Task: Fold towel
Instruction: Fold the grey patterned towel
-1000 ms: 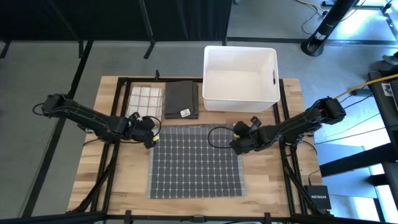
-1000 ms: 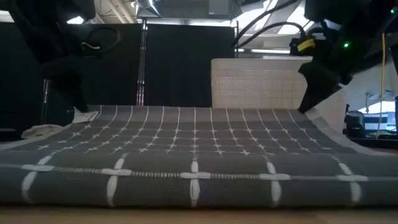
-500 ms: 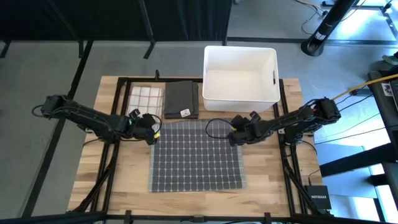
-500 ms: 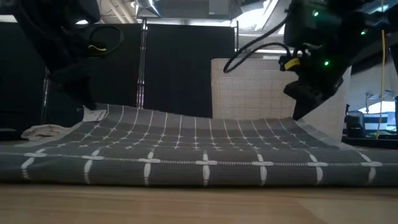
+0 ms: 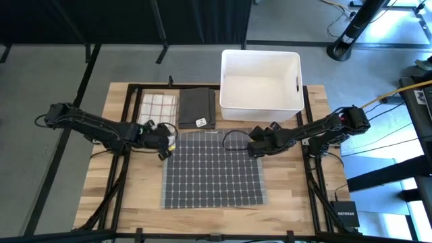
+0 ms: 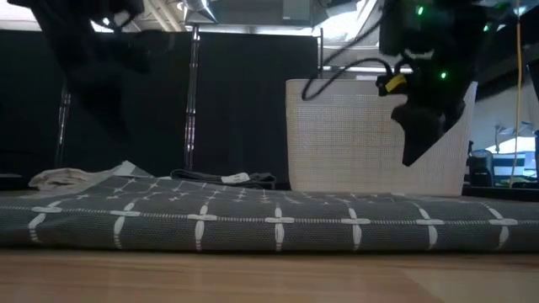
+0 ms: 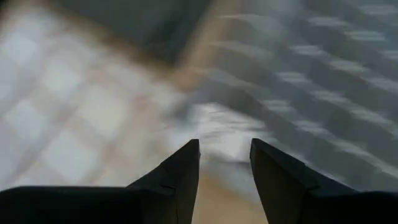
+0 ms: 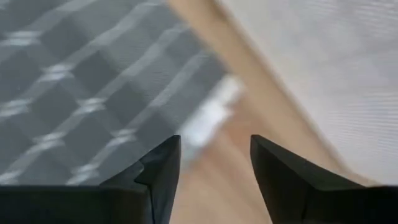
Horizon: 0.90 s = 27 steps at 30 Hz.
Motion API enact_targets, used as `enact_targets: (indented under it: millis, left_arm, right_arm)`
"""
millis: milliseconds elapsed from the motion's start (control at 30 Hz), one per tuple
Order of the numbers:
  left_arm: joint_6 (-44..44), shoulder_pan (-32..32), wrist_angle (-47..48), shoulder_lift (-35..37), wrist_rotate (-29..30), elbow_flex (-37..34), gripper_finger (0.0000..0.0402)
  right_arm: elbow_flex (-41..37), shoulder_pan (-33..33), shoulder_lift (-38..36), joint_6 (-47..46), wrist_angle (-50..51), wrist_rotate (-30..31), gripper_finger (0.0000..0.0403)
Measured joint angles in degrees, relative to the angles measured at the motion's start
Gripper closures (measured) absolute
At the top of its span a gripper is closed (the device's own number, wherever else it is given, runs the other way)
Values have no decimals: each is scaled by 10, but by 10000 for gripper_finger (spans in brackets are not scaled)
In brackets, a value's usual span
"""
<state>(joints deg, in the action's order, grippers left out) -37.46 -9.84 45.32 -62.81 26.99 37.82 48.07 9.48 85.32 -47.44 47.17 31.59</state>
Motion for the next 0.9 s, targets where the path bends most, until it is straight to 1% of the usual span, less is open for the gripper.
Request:
enact_targets:
  millis: [67,133,200,333,400,500,600,733,900]
  left_arm:
    - [24,-22,-50,0,-55,0,265]
    - [31,-48,-109,-4,-97,-7,268]
    - [22,-77,-146,-16,-118,-20,270]
    - [-16,-129,-177,-57,-129,-52,274]
    - [-41,-149,-174,-87,-130,-61,274]
    - [-68,-175,-174,-121,-130,-66,274]
    - [-78,-194,-174,-144,-132,-66,275]
    - [-92,-211,-165,-155,-140,-63,275]
    - [-102,-226,-148,-142,-150,-65,275]
  right_arm:
    - [0,21,0,12,-37,-20,206]
    - [-9,46,0,18,-99,-30,206]
    - [-24,74,5,21,-172,-29,206]
    - [-50,112,31,30,-287,-35,205]
    - [-55,125,52,30,-305,-51,205]
    - [-55,141,83,29,-306,-80,205]
    - [-54,157,101,23,-311,-96,205]
    - [-53,184,105,1,-317,-89,205]
    - [-54,207,107,-2,-362,-96,205]
